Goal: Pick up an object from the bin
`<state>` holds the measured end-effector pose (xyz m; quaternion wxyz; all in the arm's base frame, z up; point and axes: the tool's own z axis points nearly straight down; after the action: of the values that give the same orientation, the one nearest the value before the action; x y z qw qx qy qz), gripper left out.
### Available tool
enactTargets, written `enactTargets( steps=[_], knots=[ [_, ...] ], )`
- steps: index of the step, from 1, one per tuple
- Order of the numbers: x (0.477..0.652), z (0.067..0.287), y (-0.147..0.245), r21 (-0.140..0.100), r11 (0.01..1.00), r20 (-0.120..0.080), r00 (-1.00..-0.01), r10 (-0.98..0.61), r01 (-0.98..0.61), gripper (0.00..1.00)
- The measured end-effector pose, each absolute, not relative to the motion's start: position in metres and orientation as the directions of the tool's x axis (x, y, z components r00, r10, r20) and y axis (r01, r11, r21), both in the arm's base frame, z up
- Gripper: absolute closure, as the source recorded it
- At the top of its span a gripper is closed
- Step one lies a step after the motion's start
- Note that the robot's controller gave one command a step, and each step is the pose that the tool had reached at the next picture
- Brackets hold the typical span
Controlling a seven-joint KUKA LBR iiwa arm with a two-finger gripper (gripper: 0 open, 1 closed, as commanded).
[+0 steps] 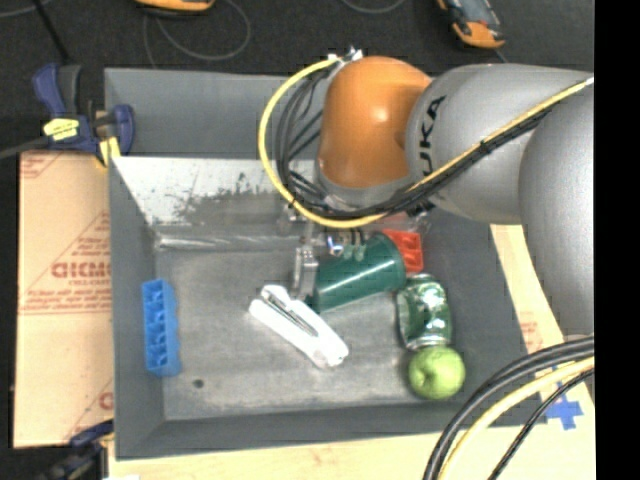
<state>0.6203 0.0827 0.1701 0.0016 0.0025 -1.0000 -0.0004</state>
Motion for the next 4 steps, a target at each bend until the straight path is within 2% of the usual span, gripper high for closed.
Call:
enactTargets(
  steps=[1,2,3,4],
  knots=[
    [0.622,0.175,0.082,0.001,1.0,-0.004,-1.0,-0.003,-0.003,0.0],
    [0.61,0.117,0.024,-0.001,0.996,-0.007,-0.996,-0.09,-0.09,0.0],
    [0.599,0.121,-0.008,0.0,0.996,0.002,-0.996,-0.09,-0.09,0.0],
    [0.62,0.124,-0.025,-0.003,0.987,-0.009,-0.987,-0.159,-0.159,0.0]
  ],
)
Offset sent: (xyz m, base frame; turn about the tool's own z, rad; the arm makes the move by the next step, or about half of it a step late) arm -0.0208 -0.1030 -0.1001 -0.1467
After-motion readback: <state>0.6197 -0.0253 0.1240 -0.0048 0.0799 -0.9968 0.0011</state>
